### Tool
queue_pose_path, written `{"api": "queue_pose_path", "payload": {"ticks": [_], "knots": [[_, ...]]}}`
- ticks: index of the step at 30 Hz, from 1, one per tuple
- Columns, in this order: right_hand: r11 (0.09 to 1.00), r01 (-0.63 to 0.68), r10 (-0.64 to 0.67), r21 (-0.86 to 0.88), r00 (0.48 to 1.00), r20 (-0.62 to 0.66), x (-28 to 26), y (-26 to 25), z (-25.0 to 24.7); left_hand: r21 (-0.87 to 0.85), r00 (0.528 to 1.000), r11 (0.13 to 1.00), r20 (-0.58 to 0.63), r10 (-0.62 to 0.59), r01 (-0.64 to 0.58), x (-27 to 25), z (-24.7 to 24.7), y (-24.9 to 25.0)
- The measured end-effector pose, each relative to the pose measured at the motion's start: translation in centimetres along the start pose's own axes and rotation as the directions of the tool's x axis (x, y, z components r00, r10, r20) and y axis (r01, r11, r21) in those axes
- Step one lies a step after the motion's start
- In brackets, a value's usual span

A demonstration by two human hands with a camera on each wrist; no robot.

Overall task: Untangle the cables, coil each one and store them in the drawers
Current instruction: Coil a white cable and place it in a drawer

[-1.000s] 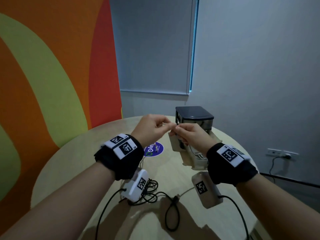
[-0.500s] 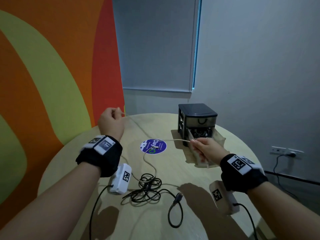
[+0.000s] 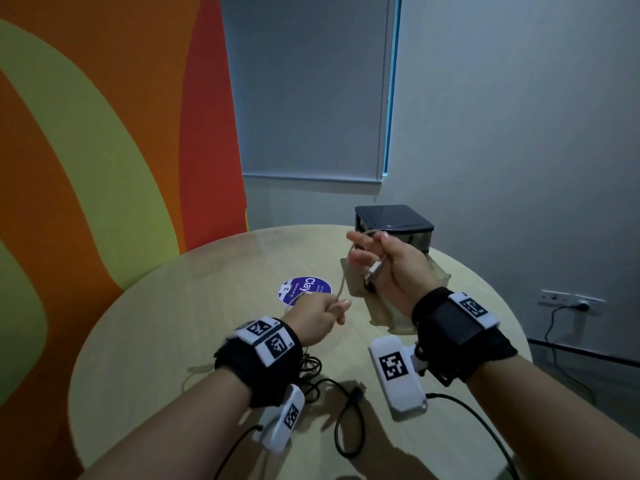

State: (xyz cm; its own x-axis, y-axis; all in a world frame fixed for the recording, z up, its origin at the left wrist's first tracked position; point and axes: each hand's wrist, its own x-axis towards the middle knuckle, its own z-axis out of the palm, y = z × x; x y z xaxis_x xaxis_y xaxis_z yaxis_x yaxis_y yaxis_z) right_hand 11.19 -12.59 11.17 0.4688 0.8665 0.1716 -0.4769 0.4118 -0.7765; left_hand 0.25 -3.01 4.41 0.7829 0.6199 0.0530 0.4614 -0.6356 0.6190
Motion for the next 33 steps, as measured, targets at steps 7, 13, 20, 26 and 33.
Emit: {"api": "queue_pose_path", "payload": {"ticks": [7,13,20,26,33], "knots": [[0.979,-0.014,0.018,-0.201,1.0,0.02,0.6,2.8,-1.2,0.573,0.952,0.761,0.151,0.268,-0.305,-1.5,-1.4,2.8],[0.764,-0.034,0.138,-0.645,0.984,0.111,-0.5,4.8,-2.5,0.457,0.884,0.764,0.128,0.45,-0.455,-1.3,-5.0,4.1],[0.872,-0.162,0.27,-0.461,0.946,0.178,-1.3,3.7,-2.0,0.108,0.889,0.906,-0.172,0.423,-0.41,-0.6,-5.1,2.8],[0.904,-0.245,0.316,-0.349,0.935,0.161,-2.1,2.1,-1.8,-0.1,0.873,0.921,-0.372,0.317,-0.377,0.0,-4.7,0.9],[0.971,-0.208,0.23,-0.118,0.95,0.212,-2.4,1.1,-2.7,-0.112,0.886,0.974,-0.447,0.126,-0.196,0.3,-3.4,-2.7]]}}
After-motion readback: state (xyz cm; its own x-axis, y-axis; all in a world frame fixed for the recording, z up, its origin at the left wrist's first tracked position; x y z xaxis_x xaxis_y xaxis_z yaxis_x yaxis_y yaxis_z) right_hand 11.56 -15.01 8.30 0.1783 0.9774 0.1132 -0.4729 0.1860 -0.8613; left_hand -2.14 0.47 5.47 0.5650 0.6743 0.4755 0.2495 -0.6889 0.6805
